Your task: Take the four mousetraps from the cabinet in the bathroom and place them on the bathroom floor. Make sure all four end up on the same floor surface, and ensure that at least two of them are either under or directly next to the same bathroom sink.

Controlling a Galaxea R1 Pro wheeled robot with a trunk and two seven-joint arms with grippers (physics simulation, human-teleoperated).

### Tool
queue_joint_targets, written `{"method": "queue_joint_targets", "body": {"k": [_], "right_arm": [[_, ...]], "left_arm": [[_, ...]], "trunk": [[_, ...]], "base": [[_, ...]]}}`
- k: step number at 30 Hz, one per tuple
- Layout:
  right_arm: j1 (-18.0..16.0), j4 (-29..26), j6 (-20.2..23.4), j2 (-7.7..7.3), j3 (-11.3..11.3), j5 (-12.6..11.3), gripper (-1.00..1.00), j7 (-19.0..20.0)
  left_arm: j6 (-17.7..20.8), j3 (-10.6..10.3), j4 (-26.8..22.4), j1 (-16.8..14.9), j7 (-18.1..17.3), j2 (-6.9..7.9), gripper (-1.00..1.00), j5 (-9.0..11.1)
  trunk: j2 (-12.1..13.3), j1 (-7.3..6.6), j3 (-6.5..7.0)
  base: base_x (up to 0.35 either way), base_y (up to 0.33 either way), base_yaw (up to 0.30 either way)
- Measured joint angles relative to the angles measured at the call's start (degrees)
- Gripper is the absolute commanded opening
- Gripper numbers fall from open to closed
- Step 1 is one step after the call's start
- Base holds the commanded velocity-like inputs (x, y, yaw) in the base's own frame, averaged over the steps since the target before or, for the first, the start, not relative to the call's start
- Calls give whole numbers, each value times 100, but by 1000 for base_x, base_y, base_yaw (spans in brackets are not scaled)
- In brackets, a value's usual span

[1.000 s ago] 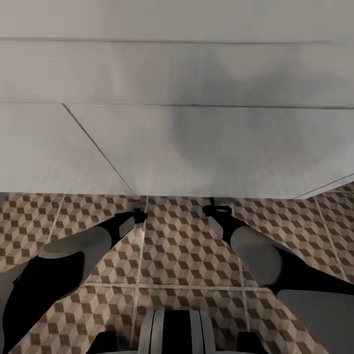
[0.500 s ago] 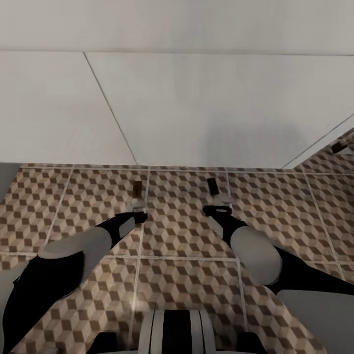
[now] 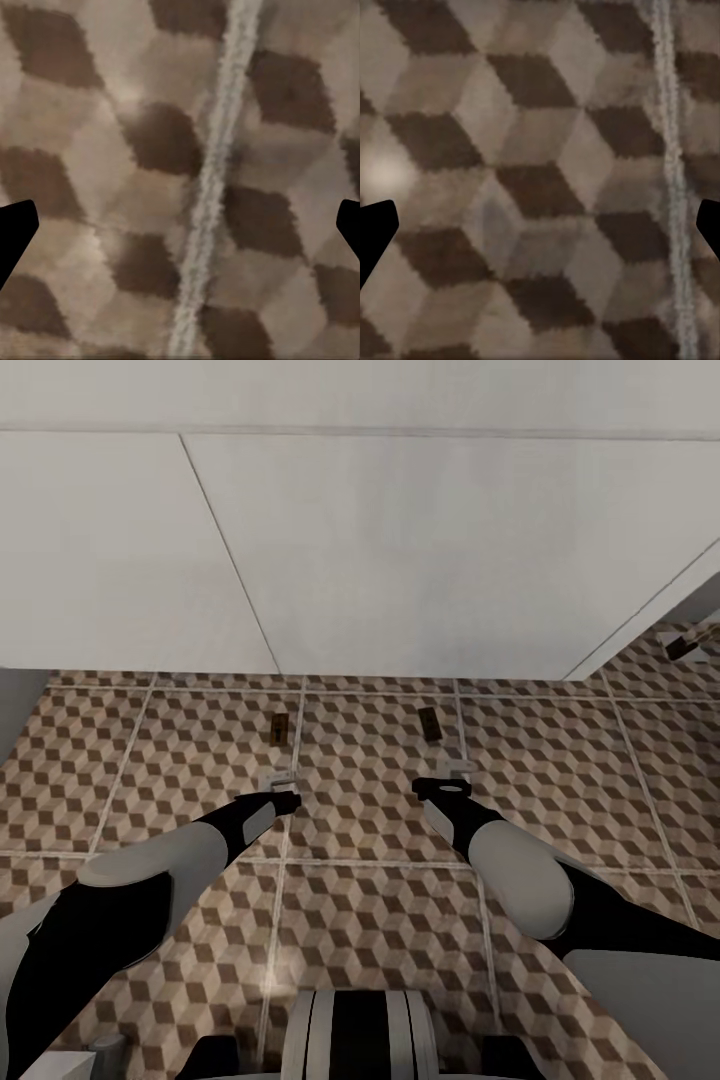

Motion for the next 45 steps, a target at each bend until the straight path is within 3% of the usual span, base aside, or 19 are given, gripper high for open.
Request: {"method": "queue_joint_targets", "body": {"k": [34,45], "right_arm": [[8,0,-5,0,6,0,100,4],[55,-1,-106,0,13,5,100,4]], "left_arm": [[-3,-9,-15,33,-9,-9,100,-6],[-95,-18,-176,314,3,-45,100,2]], "trunk": [[0,0,0],[0,0,0]], "base": [[-2,0,0],[0,0,0]]}}
